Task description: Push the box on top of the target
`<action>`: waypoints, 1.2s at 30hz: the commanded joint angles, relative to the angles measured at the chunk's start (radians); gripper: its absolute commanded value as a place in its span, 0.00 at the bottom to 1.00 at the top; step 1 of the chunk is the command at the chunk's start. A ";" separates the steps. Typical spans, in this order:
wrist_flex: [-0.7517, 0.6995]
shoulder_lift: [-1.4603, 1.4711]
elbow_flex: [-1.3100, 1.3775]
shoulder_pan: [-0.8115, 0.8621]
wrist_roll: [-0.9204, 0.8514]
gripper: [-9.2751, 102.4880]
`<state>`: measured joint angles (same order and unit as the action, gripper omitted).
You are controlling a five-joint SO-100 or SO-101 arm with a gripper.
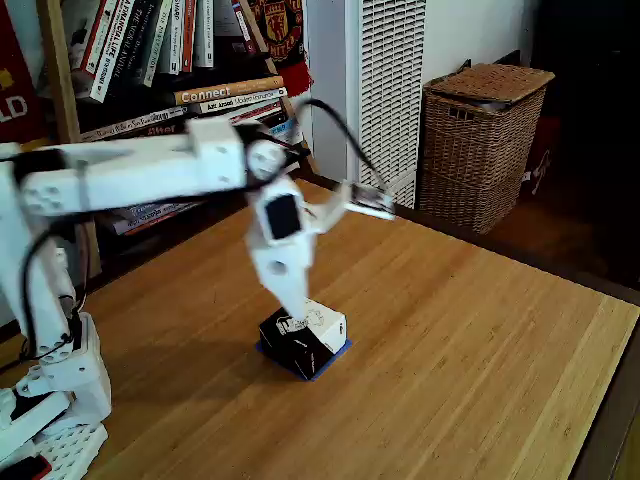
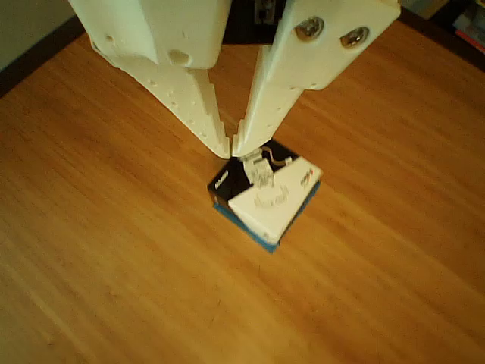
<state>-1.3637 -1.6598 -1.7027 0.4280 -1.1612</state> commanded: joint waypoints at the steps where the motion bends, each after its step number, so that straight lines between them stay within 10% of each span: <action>1: -0.006 -0.137 -0.078 -0.029 -0.006 0.08; 36: 0.043 -0.765 -0.601 -0.388 0.377 0.08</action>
<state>-1.3453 -2.3531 -2.2902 0.0353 -0.8099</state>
